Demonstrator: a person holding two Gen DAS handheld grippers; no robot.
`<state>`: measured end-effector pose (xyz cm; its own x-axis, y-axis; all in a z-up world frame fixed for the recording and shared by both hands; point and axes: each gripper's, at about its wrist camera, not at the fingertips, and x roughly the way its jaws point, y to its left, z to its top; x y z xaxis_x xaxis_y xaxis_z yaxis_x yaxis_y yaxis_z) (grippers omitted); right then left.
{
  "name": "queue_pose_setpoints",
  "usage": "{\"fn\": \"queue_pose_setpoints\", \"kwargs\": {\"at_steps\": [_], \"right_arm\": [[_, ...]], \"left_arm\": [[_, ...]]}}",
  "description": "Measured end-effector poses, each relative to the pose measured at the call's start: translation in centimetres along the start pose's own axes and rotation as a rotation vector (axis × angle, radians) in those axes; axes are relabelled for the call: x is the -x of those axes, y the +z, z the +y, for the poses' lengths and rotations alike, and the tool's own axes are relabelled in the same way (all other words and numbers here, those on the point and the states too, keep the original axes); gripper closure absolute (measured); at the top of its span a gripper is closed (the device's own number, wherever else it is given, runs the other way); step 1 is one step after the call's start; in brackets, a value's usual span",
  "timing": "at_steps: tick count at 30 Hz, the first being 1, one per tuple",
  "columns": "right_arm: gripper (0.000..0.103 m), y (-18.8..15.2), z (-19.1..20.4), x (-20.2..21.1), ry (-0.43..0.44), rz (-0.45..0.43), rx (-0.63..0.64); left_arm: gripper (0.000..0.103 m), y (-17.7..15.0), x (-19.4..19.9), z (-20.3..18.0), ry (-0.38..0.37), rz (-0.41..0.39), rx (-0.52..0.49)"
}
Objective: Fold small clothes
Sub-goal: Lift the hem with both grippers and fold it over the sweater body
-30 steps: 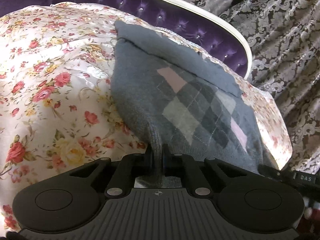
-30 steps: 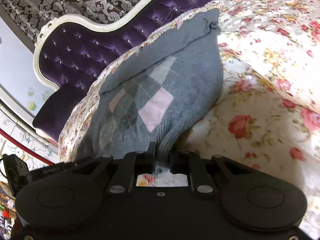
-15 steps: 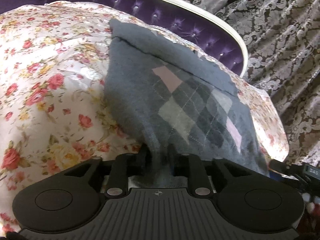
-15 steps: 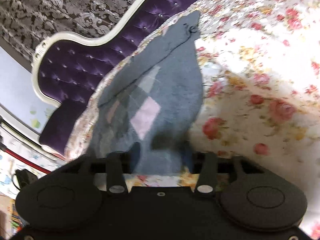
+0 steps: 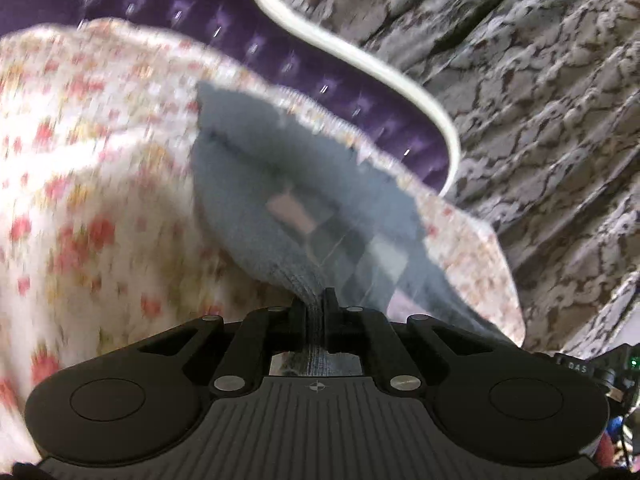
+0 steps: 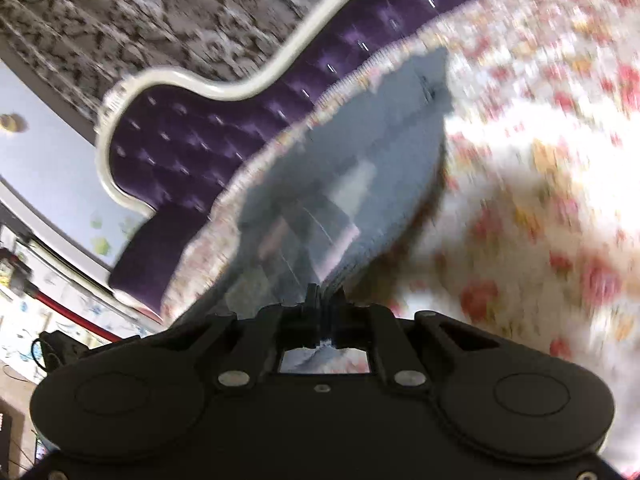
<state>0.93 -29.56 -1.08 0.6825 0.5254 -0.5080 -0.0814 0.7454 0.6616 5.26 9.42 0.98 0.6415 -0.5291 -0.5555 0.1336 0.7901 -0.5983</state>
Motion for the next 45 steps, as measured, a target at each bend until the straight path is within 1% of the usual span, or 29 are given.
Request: {"fn": "queue_pose_setpoints", "kwargs": {"at_steps": [4, 12, 16, 21, 24, 27, 30, 33, 36, 37, 38, 39, 40, 41, 42, 44, 45], "right_arm": [[0.091, 2.6, 1.0, 0.6, 0.048, -0.046, 0.009], [0.091, 7.4, 2.6, -1.0, 0.079, -0.117, 0.074], [0.091, 10.6, 2.5, -2.6, 0.100, -0.161, 0.080], [0.091, 15.0, 1.5, -5.7, 0.112, -0.222, 0.088], [0.091, 17.6, 0.3, -8.5, 0.096, -0.245, 0.091], [0.091, 19.8, -1.2, -12.0, 0.064, -0.247, 0.088], [0.091, 21.5, -2.3, -15.4, 0.030, -0.232, 0.081], [0.091, 22.7, -3.7, -19.0, -0.003, -0.195, 0.060], [0.091, 23.4, -5.0, -21.9, -0.052, -0.159, 0.048], [0.091, 23.6, -5.4, -22.8, -0.067, -0.151, 0.044], [0.091, 23.7, -5.8, -23.4, -0.079, -0.143, 0.038], [0.091, 23.8, -6.2, -24.0, -0.092, -0.137, 0.032], [0.090, 23.8, -6.5, -24.6, -0.107, -0.131, 0.030], [0.089, 23.8, -6.7, -25.0, -0.127, -0.129, 0.031], [0.084, 23.8, -7.0, -25.4, -0.144, -0.127, 0.036], [0.084, 24.0, -7.3, -25.8, -0.169, -0.127, 0.042], [0.082, 24.0, -7.6, -25.9, -0.174, -0.134, 0.045]], "left_arm": [[0.096, 2.4, 0.2, -1.1, -0.039, -0.024, -0.018], [0.096, 6.8, -0.8, -2.8, -0.035, -0.087, -0.102], [0.096, 10.0, -2.6, -2.8, -0.047, -0.109, -0.113], [0.096, 14.5, -6.8, -2.3, -0.032, -0.133, -0.127], [0.096, 16.7, -10.0, -1.3, -0.016, -0.122, -0.116], [0.096, 18.5, -14.0, 0.0, 0.013, -0.097, -0.094], [0.096, 19.5, -17.6, 1.5, 0.051, -0.071, -0.076], [0.096, 20.1, -20.8, 3.3, 0.085, -0.034, -0.040], [0.095, 20.2, -23.4, 4.6, 0.119, -0.011, -0.030], [0.093, 20.4, -24.0, 4.9, 0.128, -0.009, -0.030], [0.093, 20.4, -24.6, 5.3, 0.139, -0.012, -0.025], [0.084, 20.5, -25.1, 5.7, 0.136, -0.016, -0.017], [0.065, 20.6, -25.5, 6.1, 0.131, -0.017, -0.006], [0.057, 20.7, -25.7, 6.3, 0.136, -0.027, 0.004], [0.050, 20.8, -25.7, 6.6, 0.143, -0.055, 0.012], [0.047, 21.1, -24.8, 6.9, 0.167, -0.129, 0.022], [0.043, 21.3, -24.4, 6.9, 0.178, -0.151, 0.024]]}}
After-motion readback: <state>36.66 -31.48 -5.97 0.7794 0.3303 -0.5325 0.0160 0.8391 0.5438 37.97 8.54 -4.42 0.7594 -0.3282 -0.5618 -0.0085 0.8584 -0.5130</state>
